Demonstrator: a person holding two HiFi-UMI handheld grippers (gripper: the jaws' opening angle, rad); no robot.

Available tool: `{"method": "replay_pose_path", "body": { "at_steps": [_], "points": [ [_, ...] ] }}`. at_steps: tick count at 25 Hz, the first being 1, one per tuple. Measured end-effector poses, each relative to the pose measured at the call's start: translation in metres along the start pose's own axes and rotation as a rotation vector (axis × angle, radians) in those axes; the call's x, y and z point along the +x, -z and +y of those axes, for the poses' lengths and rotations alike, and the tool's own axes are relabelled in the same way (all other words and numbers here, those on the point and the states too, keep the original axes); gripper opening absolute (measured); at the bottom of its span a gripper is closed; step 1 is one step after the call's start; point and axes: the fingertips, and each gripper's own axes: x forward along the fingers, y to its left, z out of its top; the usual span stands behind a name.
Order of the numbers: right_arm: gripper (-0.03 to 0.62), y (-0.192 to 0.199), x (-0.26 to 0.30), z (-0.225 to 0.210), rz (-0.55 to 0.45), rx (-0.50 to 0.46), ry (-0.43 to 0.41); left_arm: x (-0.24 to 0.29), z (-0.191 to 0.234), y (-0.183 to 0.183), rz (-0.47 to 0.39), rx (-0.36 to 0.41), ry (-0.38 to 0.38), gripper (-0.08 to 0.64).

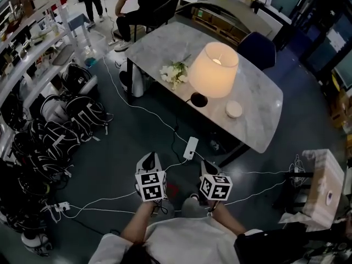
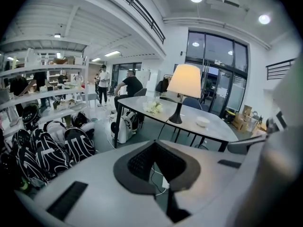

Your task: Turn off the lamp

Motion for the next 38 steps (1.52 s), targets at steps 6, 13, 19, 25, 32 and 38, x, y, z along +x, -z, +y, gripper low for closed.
{"method": "replay_pose_path", "body": {
  "at_steps": [6,13,19,25,32,38],
  "points": [
    [0.0,0.016,0.034,-0.007,0.09,0.003,-0.004,0.02,0.02,0.015,0.039,-0.013,-0.039,-0.002],
    [-0.002,0.004,0.1,-0.009,0.126,-0.046,-0.047,0.056,0.034,0.039,0.092,-0.062,-0.096,-0.002],
    [-0.002,0.012,0.156,-0.017,0.145,-0.006,-0.074,0.114,0.034,0.067,0.114,-0.001,-0.061,-0.002],
    [-0.002,0.047,0.216,-0.033,0.167,-0.005,-0.096,0.174,0.036,0.119,0.127,-0.036,-0.053,-0.002],
    [-0.002,0.106,0.279,-0.05,0.186,0.034,-0.139,0.225,0.034,0.206,0.198,-0.041,-0.047,-0.002],
    [-0.002,0.155,0.328,-0.063,0.204,0.017,-0.16,0.269,0.033,0.271,0.216,-0.061,-0.044,-0.002]
  ]
}}
